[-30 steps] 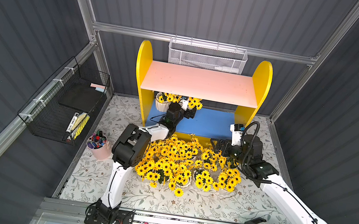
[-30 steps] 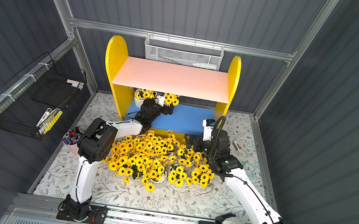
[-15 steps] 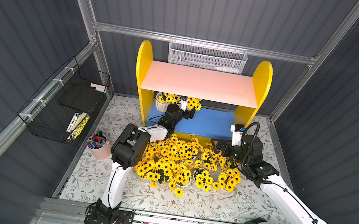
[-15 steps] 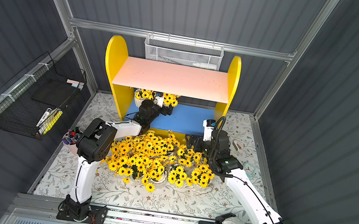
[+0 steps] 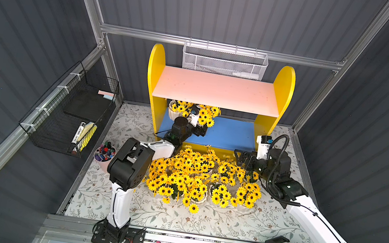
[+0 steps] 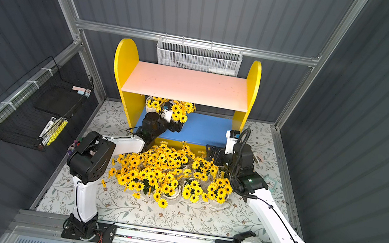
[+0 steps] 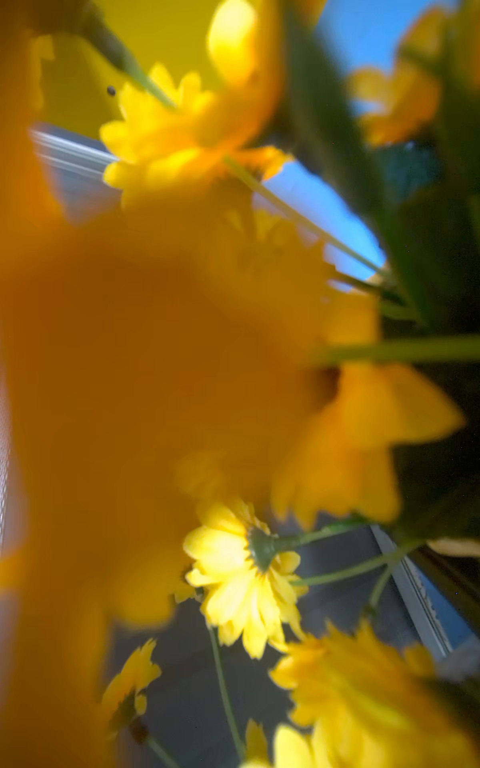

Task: Take the sunflower pots off the shelves
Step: Pick up the sunflower pot from the shelf.

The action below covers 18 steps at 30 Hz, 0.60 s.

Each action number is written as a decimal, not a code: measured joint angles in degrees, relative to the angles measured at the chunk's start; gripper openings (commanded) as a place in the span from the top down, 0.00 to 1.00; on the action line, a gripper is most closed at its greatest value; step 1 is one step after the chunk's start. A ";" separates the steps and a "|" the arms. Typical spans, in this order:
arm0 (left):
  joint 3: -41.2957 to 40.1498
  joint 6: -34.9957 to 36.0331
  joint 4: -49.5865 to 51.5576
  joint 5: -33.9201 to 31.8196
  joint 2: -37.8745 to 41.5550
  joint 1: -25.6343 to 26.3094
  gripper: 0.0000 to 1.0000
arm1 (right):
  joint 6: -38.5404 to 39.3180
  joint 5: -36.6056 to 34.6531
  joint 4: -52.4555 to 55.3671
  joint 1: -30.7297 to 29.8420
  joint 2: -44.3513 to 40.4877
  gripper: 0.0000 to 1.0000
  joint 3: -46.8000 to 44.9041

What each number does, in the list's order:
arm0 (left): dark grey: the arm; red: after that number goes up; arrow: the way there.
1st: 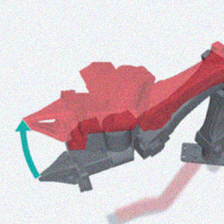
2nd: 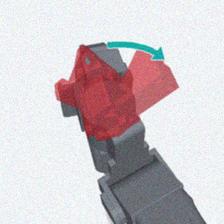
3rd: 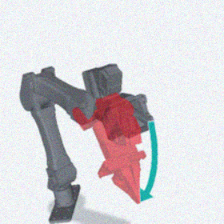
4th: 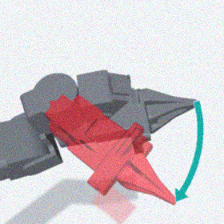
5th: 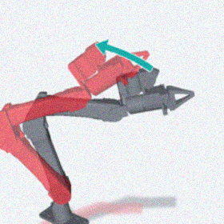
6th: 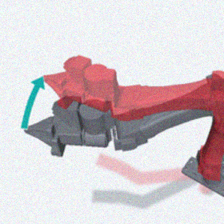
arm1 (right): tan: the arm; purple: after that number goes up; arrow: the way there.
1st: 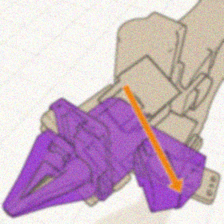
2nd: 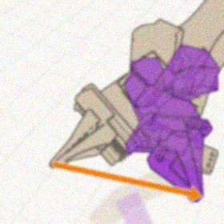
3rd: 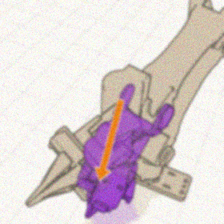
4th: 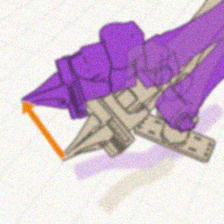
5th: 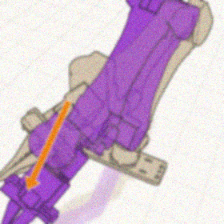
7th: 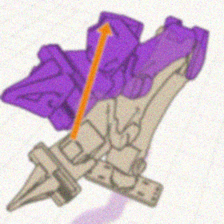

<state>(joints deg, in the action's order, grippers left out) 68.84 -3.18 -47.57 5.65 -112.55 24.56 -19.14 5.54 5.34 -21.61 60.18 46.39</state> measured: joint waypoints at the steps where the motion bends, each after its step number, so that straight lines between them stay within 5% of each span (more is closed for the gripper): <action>1: -0.68 0.00 0.17 0.20 0.70 0.37 1.00 | -0.09 -0.04 0.33 0.13 -0.48 0.01 0.00; 18: -5.31 1.66 4.39 2.32 8.26 6.05 1.00 | -1.42 -1.90 3.76 0.48 -6.67 0.01 -1.09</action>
<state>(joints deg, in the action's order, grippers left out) 63.53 -1.52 -43.18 7.97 -104.29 30.61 -20.56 3.64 9.10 -21.12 53.52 45.30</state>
